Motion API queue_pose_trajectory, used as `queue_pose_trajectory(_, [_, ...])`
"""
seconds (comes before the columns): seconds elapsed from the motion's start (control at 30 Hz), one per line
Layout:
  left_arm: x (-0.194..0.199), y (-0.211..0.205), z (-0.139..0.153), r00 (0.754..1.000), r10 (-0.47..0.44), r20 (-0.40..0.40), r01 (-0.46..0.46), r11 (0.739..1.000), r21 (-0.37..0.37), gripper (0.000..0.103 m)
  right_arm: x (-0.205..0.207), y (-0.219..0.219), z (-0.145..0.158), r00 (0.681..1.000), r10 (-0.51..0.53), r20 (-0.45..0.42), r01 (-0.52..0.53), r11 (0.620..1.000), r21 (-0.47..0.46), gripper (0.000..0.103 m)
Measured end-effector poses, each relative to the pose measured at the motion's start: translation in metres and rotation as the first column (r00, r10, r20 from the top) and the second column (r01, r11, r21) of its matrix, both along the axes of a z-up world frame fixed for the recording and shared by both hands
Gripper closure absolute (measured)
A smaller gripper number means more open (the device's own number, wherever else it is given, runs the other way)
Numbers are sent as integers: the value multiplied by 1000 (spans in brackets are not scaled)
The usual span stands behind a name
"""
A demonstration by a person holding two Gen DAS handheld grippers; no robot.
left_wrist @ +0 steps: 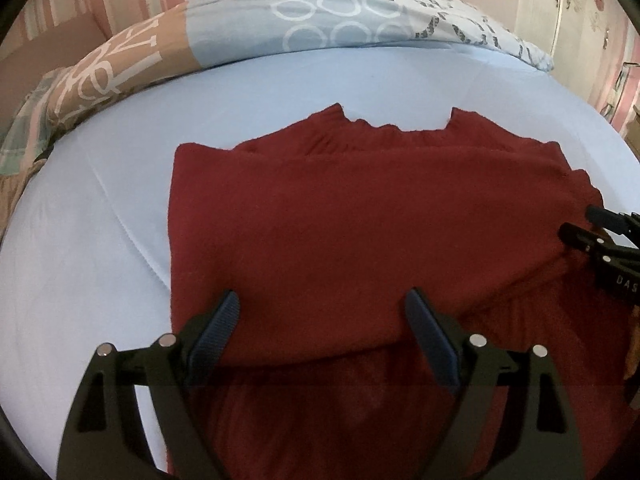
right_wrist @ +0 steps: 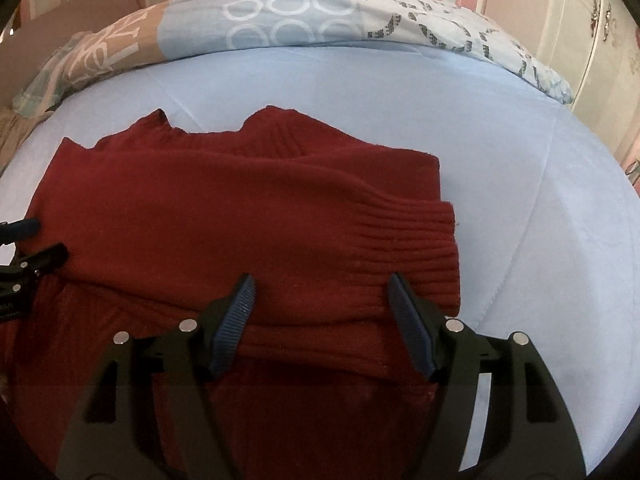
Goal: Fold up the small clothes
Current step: 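Fold the sweater side edge inward with the right tool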
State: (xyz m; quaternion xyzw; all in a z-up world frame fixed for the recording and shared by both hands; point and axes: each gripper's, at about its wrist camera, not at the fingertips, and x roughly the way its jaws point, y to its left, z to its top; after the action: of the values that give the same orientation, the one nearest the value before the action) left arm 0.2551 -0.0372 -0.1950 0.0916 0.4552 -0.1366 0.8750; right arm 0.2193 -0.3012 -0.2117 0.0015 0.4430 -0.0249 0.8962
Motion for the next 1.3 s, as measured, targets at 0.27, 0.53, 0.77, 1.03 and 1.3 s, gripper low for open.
queue_pose_trajectory(0.27, [-6,7,9,1000,16,4,-16,1000,-7,17,-6,7,8,1000,15,7,-15,1000,-14,30])
queue_pose_trajectory(0.53, [-37,22,30,999,36,17,-35,999,-42,17,-33,22,35,997,16,75,-15,1000,-14,16])
queue_pose_trajectory(0.77, [-73,37,39,996,76,35,-75,997,-31,8,-65,38,48,996,7,93,-7,1000,-2,3])
queue_pose_trajectory(1.03, [-126,53,57,994,100,43,-99,995,-27,8,-107,56,60,995,20,96,-21,1000,9,3])
queue_pose_trajectory(1.3, [-185,71,70,990,131,47,-128,989,-68,4,-176,81,60,992,61,109,-59,998,-19,3])
